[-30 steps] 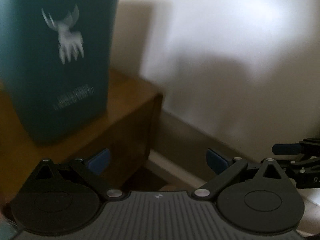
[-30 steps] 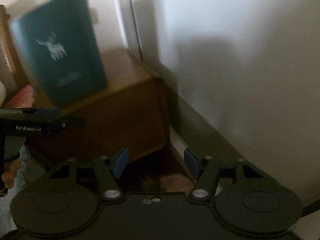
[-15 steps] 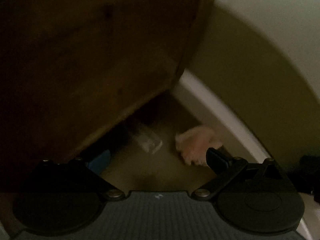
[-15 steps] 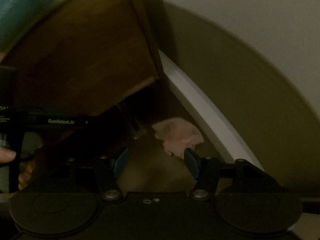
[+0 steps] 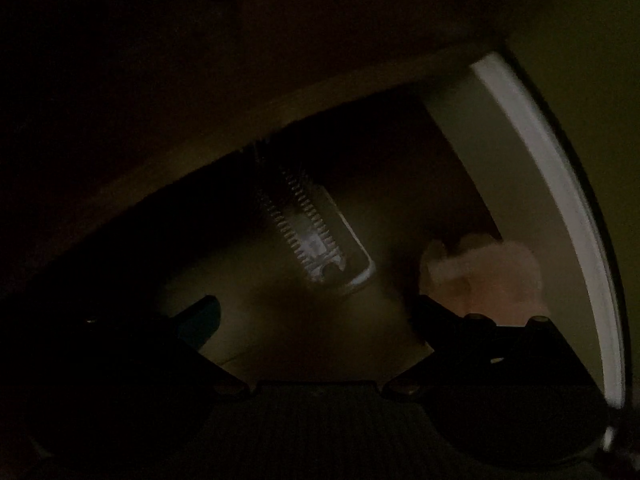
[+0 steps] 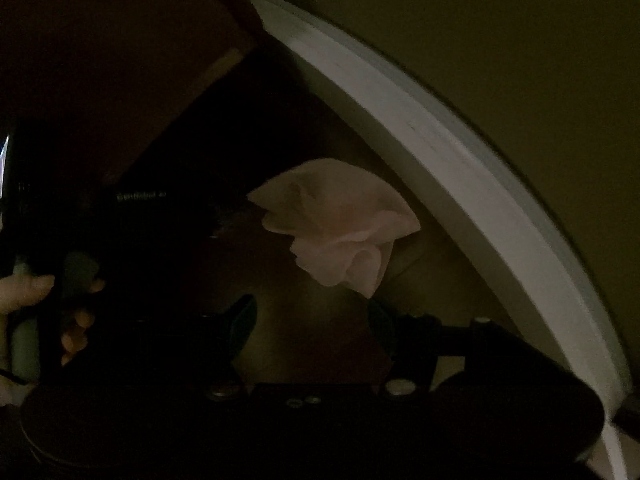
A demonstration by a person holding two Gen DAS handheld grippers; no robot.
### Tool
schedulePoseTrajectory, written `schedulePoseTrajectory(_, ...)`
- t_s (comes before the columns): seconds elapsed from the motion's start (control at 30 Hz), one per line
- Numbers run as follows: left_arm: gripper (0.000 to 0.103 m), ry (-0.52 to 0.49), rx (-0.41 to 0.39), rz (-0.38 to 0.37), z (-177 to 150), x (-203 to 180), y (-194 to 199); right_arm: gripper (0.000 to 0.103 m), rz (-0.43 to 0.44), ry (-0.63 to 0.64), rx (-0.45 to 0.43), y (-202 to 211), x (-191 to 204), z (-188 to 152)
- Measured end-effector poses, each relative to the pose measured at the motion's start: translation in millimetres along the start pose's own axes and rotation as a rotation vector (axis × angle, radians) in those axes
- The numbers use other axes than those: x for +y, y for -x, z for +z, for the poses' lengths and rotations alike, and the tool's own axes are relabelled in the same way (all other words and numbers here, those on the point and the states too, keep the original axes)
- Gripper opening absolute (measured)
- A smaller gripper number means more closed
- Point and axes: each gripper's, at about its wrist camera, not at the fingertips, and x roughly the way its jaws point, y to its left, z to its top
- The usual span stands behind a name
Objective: Collect trash
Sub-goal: 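Grasp the clear plastic tray with the left tool while the right tool grasps the pink mesh bag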
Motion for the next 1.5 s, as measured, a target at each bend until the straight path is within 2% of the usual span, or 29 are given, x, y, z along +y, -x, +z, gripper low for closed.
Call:
schedulePoseTrajectory(0.07,0.103,0.025,0.002,0.006,5.4,-4.1,-16.0,0.061,-0.009,-0.014,0.007,-14.0,-4.7,4.5)
schedulePoseTrajectory(0.27,0.103,0.011,-0.012,0.069,17.5,-17.6,-56.5,0.061,-0.02,-0.06,0.009,-46.7,-13.5,16.8)
schedulePoseTrajectory(0.43,0.103,0.037,-0.005,0.079,21.0,-23.1,-77.8,0.061,-0.035,-0.082,0.004,-64.6,-15.5,22.2)
schedulePoseTrajectory(0.53,0.103,0.051,0.004,0.07,19.7,-27.0,-86.0,0.061,-0.052,-0.08,0.002,-76.0,-15.4,24.7)
schedulePoseTrajectory(0.7,0.103,0.04,0.011,0.073,17.8,-30.7,-94.7,0.061,-0.034,-0.144,0.007,-93.2,-18.3,30.2)
schedulePoseTrajectory(0.9,0.101,0.037,0.027,0.078,18.5,-31.3,-104.1,0.061,-0.026,-0.148,0.027,-105.0,-18.5,31.6)
schedulePoseTrajectory(1.07,0.077,0.055,0.048,0.073,20.4,-30.4,-108.9,0.059,-0.039,-0.127,0.036,-108.5,-18.1,30.8)
schedulePoseTrajectory(1.1,0.076,0.064,0.05,0.074,20.4,-30.0,-108.6,0.058,-0.038,-0.118,0.036,-107.7,-17.9,30.2)
schedulePoseTrajectory(1.13,0.074,0.069,0.046,0.078,20.0,-29.8,-107.8,0.056,-0.041,-0.108,0.035,-107.4,-14.3,29.8)
schedulePoseTrajectory(1.2,0.07,0.068,0.052,0.09,18.2,-30.3,-106.2,0.041,-0.048,-0.083,0.035,-106.6,-11.9,28.6)
schedulePoseTrajectory(1.27,0.058,0.064,0.047,0.096,17.9,-29.7,-103.7,0.032,-0.055,-0.068,0.033,-107.2,-8.2,27.3)
schedulePoseTrajectory(1.33,0.054,0.063,0.053,0.099,14.6,-25.7,-102.7,0.021,-0.047,-0.061,0.027,-104.1,-7.1,24.6)
schedulePoseTrajectory(1.5,0.048,0.045,0.051,0.096,-0.5,-19.3,-92.3,0.011,-0.046,-0.054,0.01,-88.7,-7.7,14.4)
